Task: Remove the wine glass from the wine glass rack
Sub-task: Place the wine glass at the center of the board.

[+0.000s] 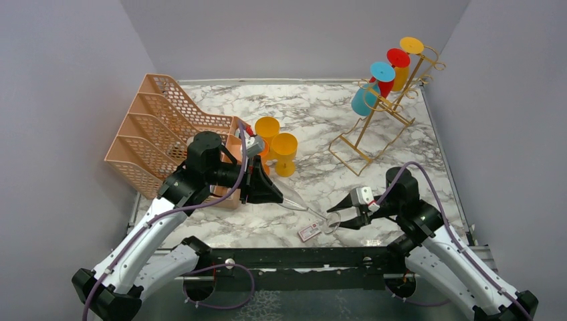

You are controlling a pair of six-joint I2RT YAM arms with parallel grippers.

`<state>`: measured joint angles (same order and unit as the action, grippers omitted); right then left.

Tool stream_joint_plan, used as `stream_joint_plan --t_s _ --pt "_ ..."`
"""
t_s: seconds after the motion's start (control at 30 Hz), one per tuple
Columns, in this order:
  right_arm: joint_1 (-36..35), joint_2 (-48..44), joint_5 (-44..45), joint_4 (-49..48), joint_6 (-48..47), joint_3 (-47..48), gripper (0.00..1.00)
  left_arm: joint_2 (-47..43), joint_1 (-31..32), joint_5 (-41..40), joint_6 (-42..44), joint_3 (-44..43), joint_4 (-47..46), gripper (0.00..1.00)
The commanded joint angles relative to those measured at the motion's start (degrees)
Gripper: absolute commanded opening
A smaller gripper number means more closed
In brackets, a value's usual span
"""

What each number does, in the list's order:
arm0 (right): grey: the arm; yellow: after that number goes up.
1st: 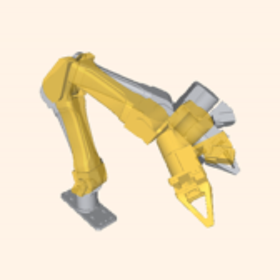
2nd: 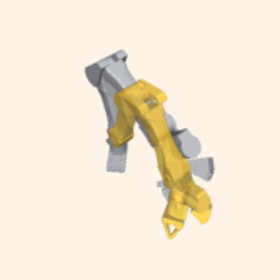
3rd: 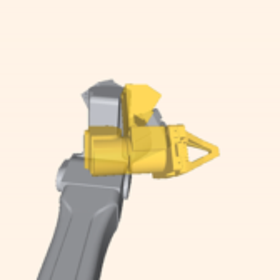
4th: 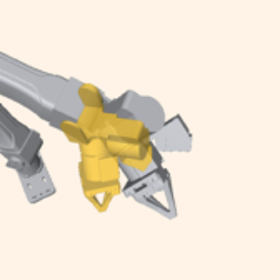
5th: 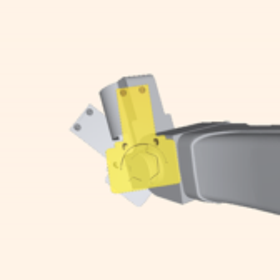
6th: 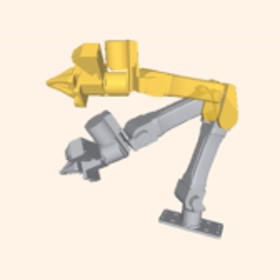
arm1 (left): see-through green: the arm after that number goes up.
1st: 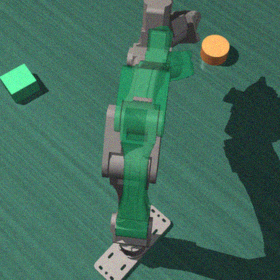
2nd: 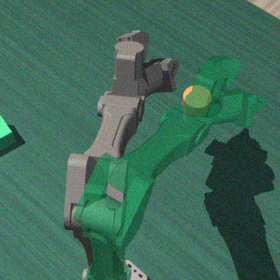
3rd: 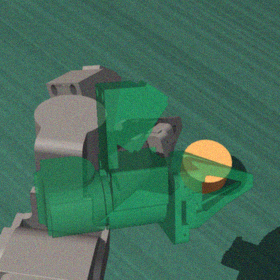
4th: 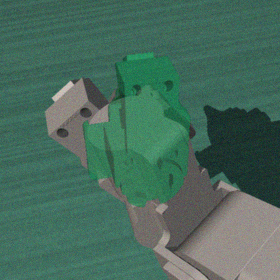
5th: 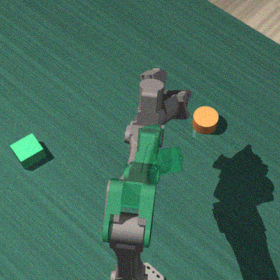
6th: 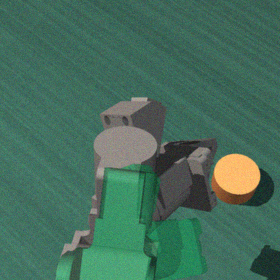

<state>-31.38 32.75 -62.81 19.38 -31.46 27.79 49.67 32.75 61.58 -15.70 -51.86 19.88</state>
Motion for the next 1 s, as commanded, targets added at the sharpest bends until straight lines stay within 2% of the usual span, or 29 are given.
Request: stream_joint_plan --t_s 0.0,0.07,0.1,0.57,0.63,0.8,0.97 --pt "0.17 -1.23 1.42 -3.64 0.98 0.68 0.46 0.25 0.43 -5.35 3.70 -1.78 5.24 0.00" --pt "0.17 -1.51 2.71 -3.90 1.69 0.81 0.60 0.33 0.43 -6.55 4.65 -2.81 6.89 0.00" --pt "0.17 -1.78 3.86 -4.48 2.77 0.73 0.63 0.48 0.41 -7.17 5.31 -3.42 7.91 0.00" --pt "0.17 -6.38 12.82 -6.87 6.56 -1.30 0.66 2.25 0.38 -15.10 6.99 -7.53 15.50 0.00" --pt "0.17 -6.49 14.85 -7.48 8.05 -1.49 0.66 2.86 0.38 -18.38 5.93 -7.79 15.74 0.00" --pt "0.18 -7.39 28.33 -13.66 18.89 -3.80 0.66 8.39 1.73 -23.78 4.49 -10.68 18.49 0.00" --pt "0.17 -7.69 47.38 -15.72 34.86 -4.45 0.68 12.69 9.19 -38.43 3.55 -15.12 20.42 0.00"
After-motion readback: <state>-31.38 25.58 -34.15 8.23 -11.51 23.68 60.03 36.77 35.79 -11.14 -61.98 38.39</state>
